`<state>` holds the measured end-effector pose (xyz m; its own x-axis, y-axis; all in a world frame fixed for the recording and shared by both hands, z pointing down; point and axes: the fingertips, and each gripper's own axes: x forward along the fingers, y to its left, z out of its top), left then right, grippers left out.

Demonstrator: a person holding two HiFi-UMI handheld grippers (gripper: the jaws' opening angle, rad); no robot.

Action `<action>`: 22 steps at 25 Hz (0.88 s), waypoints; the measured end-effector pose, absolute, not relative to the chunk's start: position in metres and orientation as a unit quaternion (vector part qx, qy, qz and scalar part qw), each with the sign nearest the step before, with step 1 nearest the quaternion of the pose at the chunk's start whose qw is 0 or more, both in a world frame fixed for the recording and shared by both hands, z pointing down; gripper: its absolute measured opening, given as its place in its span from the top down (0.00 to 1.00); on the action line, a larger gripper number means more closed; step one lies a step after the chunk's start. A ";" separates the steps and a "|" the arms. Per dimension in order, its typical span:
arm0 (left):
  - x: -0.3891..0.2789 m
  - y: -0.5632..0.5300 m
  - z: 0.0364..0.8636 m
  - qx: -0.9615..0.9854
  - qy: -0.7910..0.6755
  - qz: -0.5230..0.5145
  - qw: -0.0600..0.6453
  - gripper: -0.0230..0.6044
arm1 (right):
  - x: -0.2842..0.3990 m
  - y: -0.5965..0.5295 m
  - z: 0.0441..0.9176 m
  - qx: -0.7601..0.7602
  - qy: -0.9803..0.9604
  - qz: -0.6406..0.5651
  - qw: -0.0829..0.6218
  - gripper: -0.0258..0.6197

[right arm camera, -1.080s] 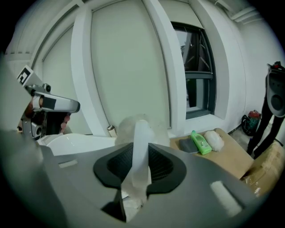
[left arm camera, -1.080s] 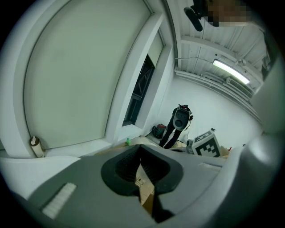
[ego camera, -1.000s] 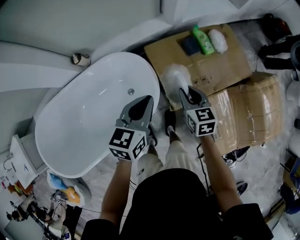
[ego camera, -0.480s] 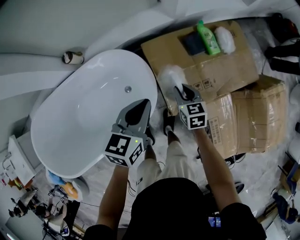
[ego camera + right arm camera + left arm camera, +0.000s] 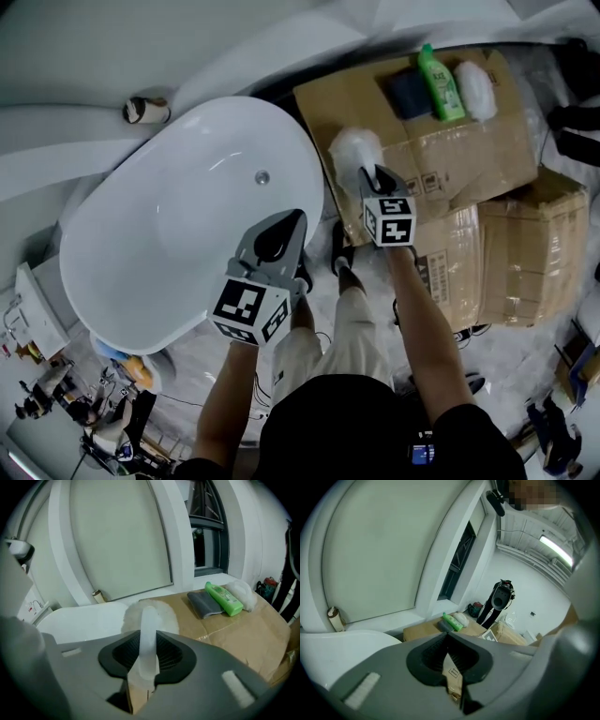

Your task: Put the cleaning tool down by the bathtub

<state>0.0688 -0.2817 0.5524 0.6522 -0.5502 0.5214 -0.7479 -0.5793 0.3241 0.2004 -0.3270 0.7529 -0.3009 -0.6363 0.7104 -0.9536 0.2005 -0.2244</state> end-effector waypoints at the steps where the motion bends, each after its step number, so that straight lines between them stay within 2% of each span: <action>1: 0.068 -0.281 0.556 0.868 -0.373 0.188 0.268 0.97 | 0.201 -0.330 0.758 0.540 -0.735 0.330 0.243 0.82; 9: 0.063 -0.275 0.577 0.859 -0.377 0.204 0.278 0.97 | 0.200 -0.339 0.794 0.532 -0.729 0.337 0.270 0.82; 22: 0.060 -0.271 0.579 0.856 -0.385 0.204 0.278 0.97 | 0.196 -0.348 0.800 0.524 -0.728 0.343 0.278 0.81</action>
<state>0.0595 -0.2711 0.5788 0.6198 -0.5465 0.5633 -0.7731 -0.5486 0.3184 0.1958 -0.3484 0.8005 -0.2954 -0.5731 0.7644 -0.9543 0.2150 -0.2076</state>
